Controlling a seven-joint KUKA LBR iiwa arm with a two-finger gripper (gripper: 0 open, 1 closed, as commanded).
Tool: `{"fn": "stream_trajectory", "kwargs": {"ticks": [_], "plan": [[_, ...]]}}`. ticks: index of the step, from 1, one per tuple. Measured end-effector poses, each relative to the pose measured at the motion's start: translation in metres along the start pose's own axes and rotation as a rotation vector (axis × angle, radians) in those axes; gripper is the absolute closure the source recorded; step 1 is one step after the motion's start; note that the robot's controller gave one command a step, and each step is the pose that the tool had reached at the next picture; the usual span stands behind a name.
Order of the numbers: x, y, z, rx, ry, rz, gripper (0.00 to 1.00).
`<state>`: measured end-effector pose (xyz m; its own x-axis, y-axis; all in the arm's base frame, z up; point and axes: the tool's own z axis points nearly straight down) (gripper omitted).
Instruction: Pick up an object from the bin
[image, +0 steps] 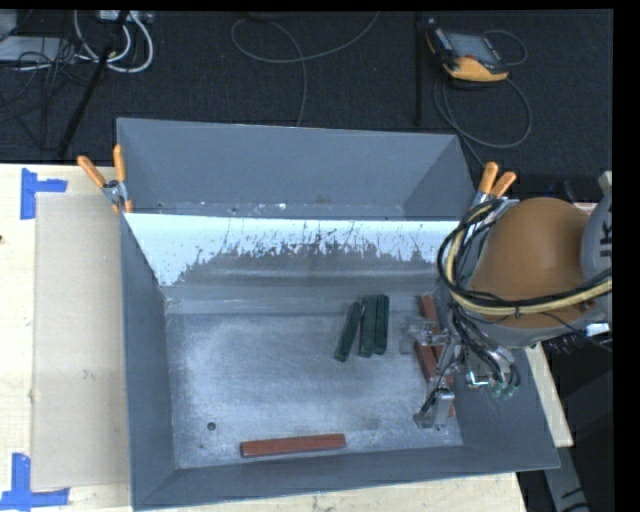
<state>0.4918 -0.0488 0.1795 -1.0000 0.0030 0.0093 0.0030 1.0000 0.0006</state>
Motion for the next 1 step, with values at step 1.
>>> {"fn": "stream_trajectory", "kwargs": {"ticks": [1], "plan": [[-0.0444,0.0678,0.1007,-0.002,-0.004,0.145,0.0]]}}
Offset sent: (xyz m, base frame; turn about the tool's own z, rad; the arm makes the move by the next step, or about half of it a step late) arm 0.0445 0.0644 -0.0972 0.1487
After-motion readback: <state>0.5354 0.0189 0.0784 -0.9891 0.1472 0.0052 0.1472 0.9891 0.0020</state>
